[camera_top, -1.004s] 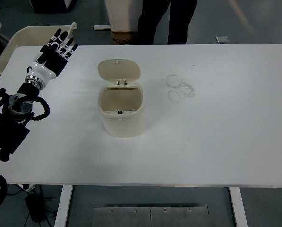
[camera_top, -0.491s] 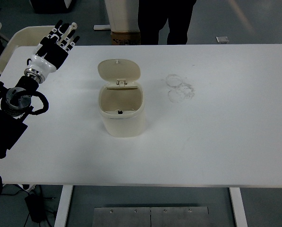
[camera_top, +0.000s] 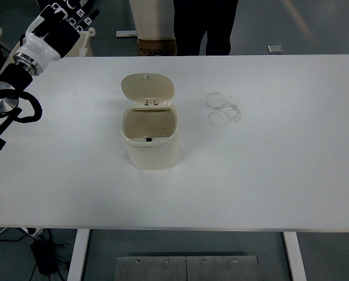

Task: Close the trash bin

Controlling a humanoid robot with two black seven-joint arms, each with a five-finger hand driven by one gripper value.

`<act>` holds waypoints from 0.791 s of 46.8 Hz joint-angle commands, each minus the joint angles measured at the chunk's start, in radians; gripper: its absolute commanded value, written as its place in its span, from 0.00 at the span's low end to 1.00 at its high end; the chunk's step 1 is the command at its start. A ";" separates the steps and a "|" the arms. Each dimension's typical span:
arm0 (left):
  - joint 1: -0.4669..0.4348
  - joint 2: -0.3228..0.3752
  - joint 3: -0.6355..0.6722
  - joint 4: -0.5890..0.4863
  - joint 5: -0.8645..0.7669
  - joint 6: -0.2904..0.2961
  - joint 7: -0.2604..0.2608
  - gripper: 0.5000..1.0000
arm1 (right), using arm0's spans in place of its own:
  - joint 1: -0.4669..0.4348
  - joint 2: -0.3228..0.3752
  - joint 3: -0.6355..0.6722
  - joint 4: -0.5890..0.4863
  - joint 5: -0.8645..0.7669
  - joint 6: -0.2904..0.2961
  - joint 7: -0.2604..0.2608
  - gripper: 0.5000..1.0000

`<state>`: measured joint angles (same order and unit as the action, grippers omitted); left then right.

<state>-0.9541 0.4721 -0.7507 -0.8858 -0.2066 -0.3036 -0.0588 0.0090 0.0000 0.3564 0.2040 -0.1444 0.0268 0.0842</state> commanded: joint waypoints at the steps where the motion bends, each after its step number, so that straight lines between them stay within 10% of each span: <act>1: -0.046 0.039 0.069 -0.036 0.029 0.000 0.019 1.00 | 0.000 0.000 -0.001 0.000 0.000 -0.001 0.000 0.99; 37: -0.511 0.177 0.708 -0.203 0.260 -0.029 0.135 1.00 | 0.000 0.000 -0.001 0.000 -0.001 -0.001 -0.001 0.99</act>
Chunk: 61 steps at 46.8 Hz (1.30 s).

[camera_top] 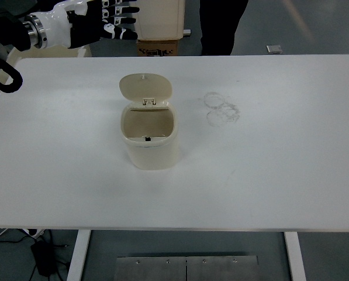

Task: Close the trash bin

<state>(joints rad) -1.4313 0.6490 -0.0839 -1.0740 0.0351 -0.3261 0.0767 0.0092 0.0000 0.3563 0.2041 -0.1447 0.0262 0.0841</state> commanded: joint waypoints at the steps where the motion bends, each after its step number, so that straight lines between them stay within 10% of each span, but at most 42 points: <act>1: -0.050 0.001 0.059 -0.023 0.025 -0.008 0.000 1.00 | 0.000 0.000 0.000 0.000 0.001 0.000 0.000 0.99; 18: -0.316 0.032 0.337 -0.121 0.166 -0.109 0.057 1.00 | 0.000 0.000 0.001 0.000 0.001 0.001 0.000 0.99; 61: -0.316 0.011 0.339 -0.216 0.224 -0.285 0.124 1.00 | 0.000 0.000 0.000 0.000 0.001 0.000 0.000 0.99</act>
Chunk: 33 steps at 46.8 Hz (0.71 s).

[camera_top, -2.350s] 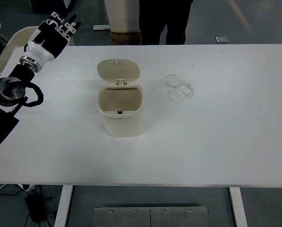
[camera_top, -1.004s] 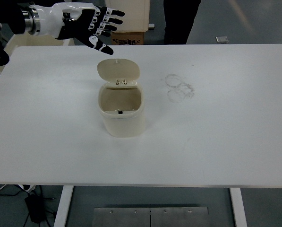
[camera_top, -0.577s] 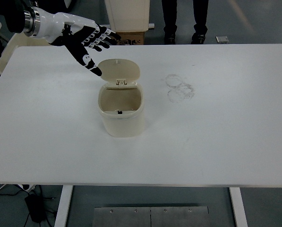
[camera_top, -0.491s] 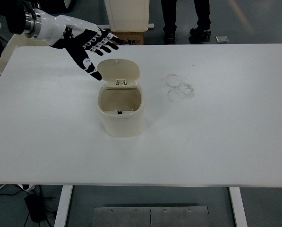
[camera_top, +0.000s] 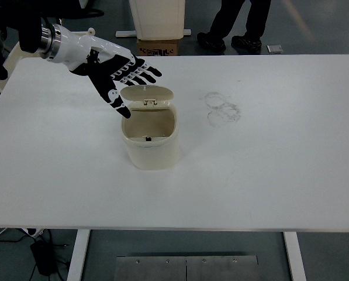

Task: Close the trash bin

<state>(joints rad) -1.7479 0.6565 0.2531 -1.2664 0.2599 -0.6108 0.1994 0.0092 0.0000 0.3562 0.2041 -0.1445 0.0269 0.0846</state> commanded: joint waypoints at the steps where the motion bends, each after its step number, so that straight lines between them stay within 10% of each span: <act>1: 0.002 0.003 0.002 -0.031 -0.001 0.000 0.002 1.00 | 0.000 0.000 0.000 0.000 0.000 -0.001 0.000 0.99; 33: 0.068 0.015 0.006 -0.152 0.019 0.000 0.005 1.00 | 0.000 0.000 0.000 0.000 0.000 -0.001 0.000 0.99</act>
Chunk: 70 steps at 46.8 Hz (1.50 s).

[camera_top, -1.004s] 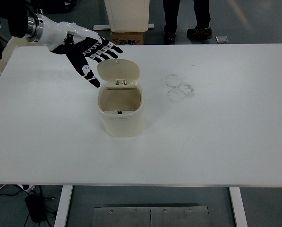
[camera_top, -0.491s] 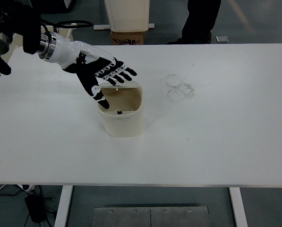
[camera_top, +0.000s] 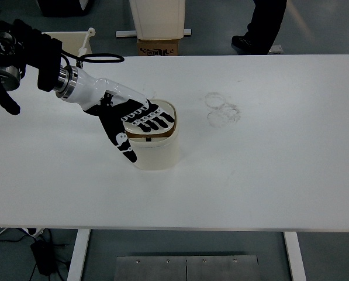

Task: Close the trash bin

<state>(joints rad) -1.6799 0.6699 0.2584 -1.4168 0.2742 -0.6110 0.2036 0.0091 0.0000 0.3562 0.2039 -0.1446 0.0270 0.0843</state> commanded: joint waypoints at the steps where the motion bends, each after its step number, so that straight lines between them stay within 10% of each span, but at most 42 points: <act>1: 0.000 0.002 0.001 -0.001 0.006 0.000 0.000 1.00 | -0.001 0.000 0.000 0.000 0.000 -0.001 0.000 0.99; 70: 0.066 -0.015 -0.004 0.016 0.043 0.047 -0.006 1.00 | 0.000 0.000 0.000 0.000 0.000 -0.001 0.000 0.99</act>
<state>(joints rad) -1.6143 0.6550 0.2534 -1.4004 0.3169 -0.5645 0.1972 0.0091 0.0000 0.3559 0.2040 -0.1446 0.0268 0.0843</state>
